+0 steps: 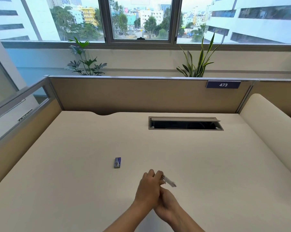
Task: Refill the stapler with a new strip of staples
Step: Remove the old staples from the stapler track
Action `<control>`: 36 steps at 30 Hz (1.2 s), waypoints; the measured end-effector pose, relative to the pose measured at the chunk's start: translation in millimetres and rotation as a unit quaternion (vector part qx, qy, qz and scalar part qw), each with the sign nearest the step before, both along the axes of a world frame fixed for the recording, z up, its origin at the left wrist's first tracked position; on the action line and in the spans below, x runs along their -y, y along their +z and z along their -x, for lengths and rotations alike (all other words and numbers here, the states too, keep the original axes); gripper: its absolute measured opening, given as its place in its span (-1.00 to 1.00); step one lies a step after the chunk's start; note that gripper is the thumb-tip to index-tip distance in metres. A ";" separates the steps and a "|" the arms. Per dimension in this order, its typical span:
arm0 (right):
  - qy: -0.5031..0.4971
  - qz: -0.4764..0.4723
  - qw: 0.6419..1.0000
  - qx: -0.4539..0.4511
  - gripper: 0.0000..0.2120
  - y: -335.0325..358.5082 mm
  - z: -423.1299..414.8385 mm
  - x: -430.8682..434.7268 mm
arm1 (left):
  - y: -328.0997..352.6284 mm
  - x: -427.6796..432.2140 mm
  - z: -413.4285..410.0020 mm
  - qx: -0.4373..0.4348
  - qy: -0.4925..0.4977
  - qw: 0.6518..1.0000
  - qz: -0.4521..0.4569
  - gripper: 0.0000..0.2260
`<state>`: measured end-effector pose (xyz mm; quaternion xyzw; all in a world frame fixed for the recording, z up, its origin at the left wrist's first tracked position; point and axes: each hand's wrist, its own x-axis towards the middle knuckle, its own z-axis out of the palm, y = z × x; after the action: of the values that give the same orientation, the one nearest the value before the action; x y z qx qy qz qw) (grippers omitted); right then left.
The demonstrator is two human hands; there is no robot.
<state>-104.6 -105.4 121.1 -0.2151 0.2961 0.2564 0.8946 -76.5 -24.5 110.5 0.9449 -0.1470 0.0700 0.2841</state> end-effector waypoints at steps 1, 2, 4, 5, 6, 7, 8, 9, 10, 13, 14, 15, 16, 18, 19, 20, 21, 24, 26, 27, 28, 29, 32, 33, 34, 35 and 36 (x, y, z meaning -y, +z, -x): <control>0.009 0.016 1.000 0.006 -0.76 0.1 0.3 0.0 | 0.9 -3.0 -2.5 -0.026 0.023 0.998 0.055 -0.85; 0.016 0.031 0.999 0.018 -0.77 -2.1 0.6 0.1 | 1.8 -6.8 -6.1 -0.047 0.046 0.992 0.104 -0.86; 0.018 0.058 0.997 0.049 -0.76 -3.9 -0.7 -0.1 | 5.6 -11.5 -11.4 -0.080 0.073 0.980 0.168 -0.85; 0.017 0.068 0.996 0.063 -0.75 -4.1 -1.2 -0.1 | 6.6 -13.3 -13.3 -0.096 0.078 0.973 0.192 -0.85; 0.019 0.077 0.994 0.072 -0.74 -4.8 -1.5 -0.2 | 7.5 -14.8 -14.8 -0.116 0.081 0.967 0.213 -0.85; 0.019 0.092 0.993 0.076 -0.75 -4.6 -2.0 -0.4 | 7.9 -16.4 -15.9 -0.135 0.083 0.959 0.236 -0.85; 0.016 0.108 0.991 0.076 -0.75 -5.0 -3.1 -0.8 | 8.8 -18.6 -17.0 -0.160 0.085 0.947 0.265 -0.84; 0.012 0.122 0.990 0.074 -0.77 -6.0 -4.4 -0.9 | 9.2 -20.9 -18.1 -0.186 0.087 0.932 0.299 -0.84; 0.009 0.136 0.988 0.070 -0.78 -7.3 -5.5 -1.1 | 9.6 -23.6 -19.2 -0.212 0.088 0.915 0.333 -0.84; 0.009 0.166 0.984 0.066 -0.81 -8.0 -7.1 -2.1 | 11.0 -29.6 -20.9 -0.257 0.090 0.881 0.387 -0.84; 0.012 0.174 0.982 0.066 -0.81 -7.9 -7.1 -2.5 | 11.9 -30.6 -21.0 -0.264 0.090 0.876 0.395 -0.84; 0.013 0.181 0.981 0.067 -0.81 -7.6 -7.3 -3.0 | 13.3 -31.5 -20.6 -0.269 0.089 0.872 0.398 -0.84; 0.015 0.187 0.980 0.067 -0.81 -8.0 -7.9 -3.1 | 14.3 -32.3 -20.2 -0.274 0.088 0.869 0.402 -0.83; 0.022 0.198 0.977 0.075 -0.80 -7.7 -8.7 -2.9 | 15.7 -34.5 -19.7 -0.284 0.082 0.861 0.415 -0.84; 0.027 0.202 0.976 0.080 -0.80 -6.6 -9.2 -2.6 | 16.3 -35.6 -19.6 -0.287 0.079 0.857 0.420 -0.84; 0.031 0.206 0.974 0.085 -0.80 -5.9 -9.6 -2.1 | 16.7 -36.9 -19.5 -0.288 0.078 0.855 0.423 -0.84; 0.036 0.212 0.973 0.089 -0.80 -4.9 -10.0 -1.9 | 17.0 -37.9 -19.3 -0.290 0.077 0.854 0.426 -0.84; 0.044 0.229 0.967 0.098 -0.79 -3.7 -9.9 -2.2 | 17.9 -39.5 -18.1 -0.292 0.077 0.853 0.426 -0.84; 0.042 0.240 0.965 0.102 -0.80 -3.3 -9.3 -2.8 | 17.8 -39.6 -17.9 -0.288 0.079 0.854 0.426 -0.84; 0.039 0.244 0.963 0.103 -0.80 -3.0 -8.8 -3.2 | 17.7 -39.6 -18.0 -0.286 0.082 0.854 0.426 -0.83; 0.035 0.247 0.963 0.103 -0.81 -3.0 -8.5 -3.5 | 17.7 -39.4 -18.3 -0.285 0.085 0.854 0.427 -0.82; 0.031 0.248 0.963 0.103 -0.81 -3.0 -8.3 -3.9 | 17.7 -39.2 -18.7 -0.285 0.087 0.853 0.428 -0.80; 0.025 0.243 0.964 0.105 -0.81 -2.6 -7.5 -5.2 | 18.2 -38.2 -19.6 -0.282 0.091 0.858 0.420 -0.80; 0.023 0.239 0.965 0.104 -0.81 -2.6 -7.5 -5.4 | 18.6 -37.8 -19.7 -0.281 0.092 0.859 0.419 -0.81; 0.022 0.234 0.966 0.104 -0.81 -2.7 -7.6 -5.7 | 18.8 -37.5 -19.9 -0.281 0.092 0.859 0.418 -0.81; 0.020 0.228 0.968 0.101 -0.81 -2.8 -7.6 -5.9 | 18.9 -37.1 -20.0 -0.282 0.091 0.859 0.417 -0.81; 0.018 0.220 0.971 0.096 -0.81 -3.1 -7.8 -6.0 | 18.8 -36.5 -20.3 -0.283 0.089 0.859 0.417 -0.82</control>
<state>-96.8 -99.4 118.0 -0.4356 0.2539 0.1787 0.8449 -56.2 11.9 129.2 0.7262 0.0680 -0.1209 0.6733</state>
